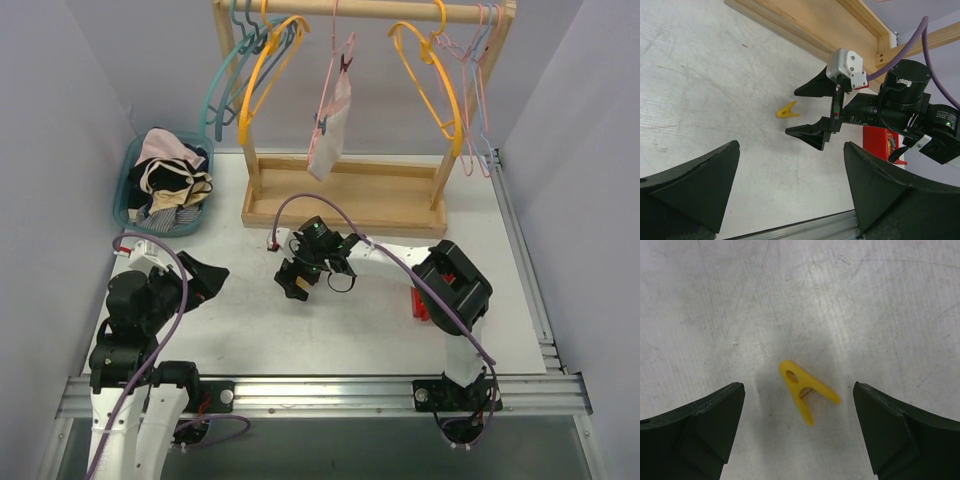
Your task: Remove the underwear clipped to the hanger
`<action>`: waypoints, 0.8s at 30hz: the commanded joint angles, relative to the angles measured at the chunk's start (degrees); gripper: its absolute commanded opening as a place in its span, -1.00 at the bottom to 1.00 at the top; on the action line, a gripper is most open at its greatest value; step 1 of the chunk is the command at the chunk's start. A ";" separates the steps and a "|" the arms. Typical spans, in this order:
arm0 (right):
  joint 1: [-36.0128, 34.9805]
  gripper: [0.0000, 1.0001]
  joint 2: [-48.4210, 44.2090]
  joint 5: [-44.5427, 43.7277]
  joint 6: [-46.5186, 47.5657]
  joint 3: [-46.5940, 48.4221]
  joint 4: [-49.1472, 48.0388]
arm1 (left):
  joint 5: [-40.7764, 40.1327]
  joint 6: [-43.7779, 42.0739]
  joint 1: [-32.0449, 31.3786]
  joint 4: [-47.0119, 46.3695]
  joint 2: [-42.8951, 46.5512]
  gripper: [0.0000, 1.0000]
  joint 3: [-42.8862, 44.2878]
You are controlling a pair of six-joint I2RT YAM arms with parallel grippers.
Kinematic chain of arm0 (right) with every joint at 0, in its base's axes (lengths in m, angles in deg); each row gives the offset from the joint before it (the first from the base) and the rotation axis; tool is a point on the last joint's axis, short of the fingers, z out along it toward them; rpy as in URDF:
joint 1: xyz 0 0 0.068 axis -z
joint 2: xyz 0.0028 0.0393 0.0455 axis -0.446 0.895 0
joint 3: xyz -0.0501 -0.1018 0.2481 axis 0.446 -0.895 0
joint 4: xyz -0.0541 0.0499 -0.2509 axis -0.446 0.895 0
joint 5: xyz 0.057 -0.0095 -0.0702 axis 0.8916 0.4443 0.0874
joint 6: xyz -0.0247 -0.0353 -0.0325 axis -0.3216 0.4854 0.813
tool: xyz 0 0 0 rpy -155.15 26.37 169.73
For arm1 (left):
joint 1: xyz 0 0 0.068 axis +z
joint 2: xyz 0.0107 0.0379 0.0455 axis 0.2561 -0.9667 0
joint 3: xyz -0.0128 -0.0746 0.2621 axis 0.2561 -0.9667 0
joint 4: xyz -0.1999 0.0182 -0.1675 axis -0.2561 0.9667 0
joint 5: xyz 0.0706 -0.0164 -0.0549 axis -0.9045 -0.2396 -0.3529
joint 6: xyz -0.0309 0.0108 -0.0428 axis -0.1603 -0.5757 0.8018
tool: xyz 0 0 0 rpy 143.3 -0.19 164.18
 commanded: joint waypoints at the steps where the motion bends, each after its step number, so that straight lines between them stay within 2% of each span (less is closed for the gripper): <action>1: -0.48 0.89 -1.01 6.14 -0.37 -0.19 1.54 | 0.35 -0.75 0.26 -1.57 -0.66 0.87 1.29; 8: -0.48 0.86 0.92 4.13 -1.95 -0.63 2.51 | 0.27 -0.66 0.17 -1.75 -0.57 0.87 1.03; 12: -1.00 0.72 0.93 2.64 -3.27 -1.60 2.60 | -0.26 -1.01 0.26 -0.96 -0.05 0.87 1.03; 16: -1.62 0.64 0.22 -2.71 -4.85 -2.74 2.60 | -0.26 -0.83 0.26 -1.04 0.39 0.87 0.67; 24: -2.59 0.25 -1.80 -7.74 -8.01 -4.68 2.34 | -0.35 -0.66 0.26 -0.87 0.65 0.87 0.67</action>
